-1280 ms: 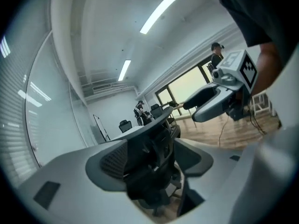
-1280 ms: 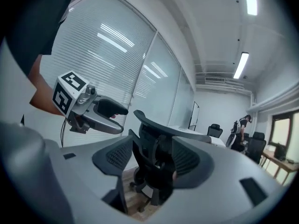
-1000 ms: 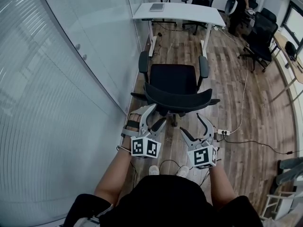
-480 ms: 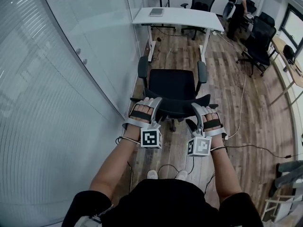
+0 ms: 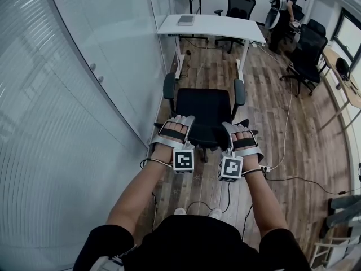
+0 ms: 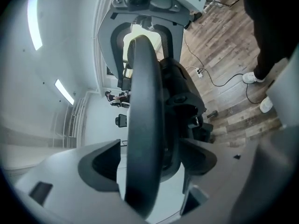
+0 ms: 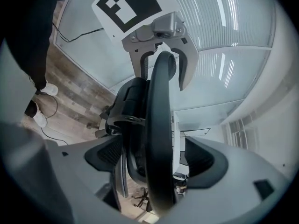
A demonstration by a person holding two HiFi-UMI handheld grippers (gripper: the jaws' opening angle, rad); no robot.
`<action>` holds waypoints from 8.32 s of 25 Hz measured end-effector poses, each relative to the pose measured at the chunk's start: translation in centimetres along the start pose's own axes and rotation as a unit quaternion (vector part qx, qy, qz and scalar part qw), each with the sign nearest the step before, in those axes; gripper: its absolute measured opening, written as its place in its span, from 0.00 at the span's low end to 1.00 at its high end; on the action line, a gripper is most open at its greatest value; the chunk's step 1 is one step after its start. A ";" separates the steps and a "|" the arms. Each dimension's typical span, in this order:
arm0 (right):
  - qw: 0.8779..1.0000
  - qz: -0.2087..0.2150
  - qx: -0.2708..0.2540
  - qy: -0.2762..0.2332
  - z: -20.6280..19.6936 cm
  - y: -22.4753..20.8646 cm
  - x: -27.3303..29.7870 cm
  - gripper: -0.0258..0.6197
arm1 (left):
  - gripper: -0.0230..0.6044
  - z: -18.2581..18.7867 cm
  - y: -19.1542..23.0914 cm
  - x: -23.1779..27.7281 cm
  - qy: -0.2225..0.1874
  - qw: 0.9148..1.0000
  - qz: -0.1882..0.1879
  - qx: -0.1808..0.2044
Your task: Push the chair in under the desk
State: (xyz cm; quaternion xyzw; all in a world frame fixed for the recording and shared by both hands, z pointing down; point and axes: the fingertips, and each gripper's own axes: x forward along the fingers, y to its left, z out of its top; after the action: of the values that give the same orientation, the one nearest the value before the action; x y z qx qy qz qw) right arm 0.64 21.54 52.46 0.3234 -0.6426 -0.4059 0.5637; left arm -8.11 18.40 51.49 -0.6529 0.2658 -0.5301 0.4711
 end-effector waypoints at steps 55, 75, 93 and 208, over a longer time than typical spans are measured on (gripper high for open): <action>0.999 0.016 0.021 0.042 -6.5 -7.6 19.1 0.80 | 0.70 -4.6 7.7 18.4 -0.019 1.000 -0.018 0.011; 0.999 0.028 0.014 0.024 -9.7 -13.2 30.0 0.84 | 0.73 -7.6 12.7 29.2 -0.001 0.999 -0.037 0.000; 0.995 0.074 -0.006 0.066 -13.3 -15.1 39.4 0.86 | 0.75 -9.6 16.1 39.3 -0.023 0.999 -0.031 0.027; 0.998 0.043 -0.005 0.043 -34.9 -42.2 88.2 0.83 | 0.76 -16.5 42.5 92.8 -0.043 0.998 -0.036 -0.012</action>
State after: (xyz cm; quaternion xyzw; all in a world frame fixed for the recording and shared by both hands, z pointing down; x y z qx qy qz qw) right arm 19.58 -80.47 57.00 0.3102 -0.6290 -0.3699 0.6093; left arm 10.35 -83.30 54.32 -0.6898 0.2282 -0.5150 0.4548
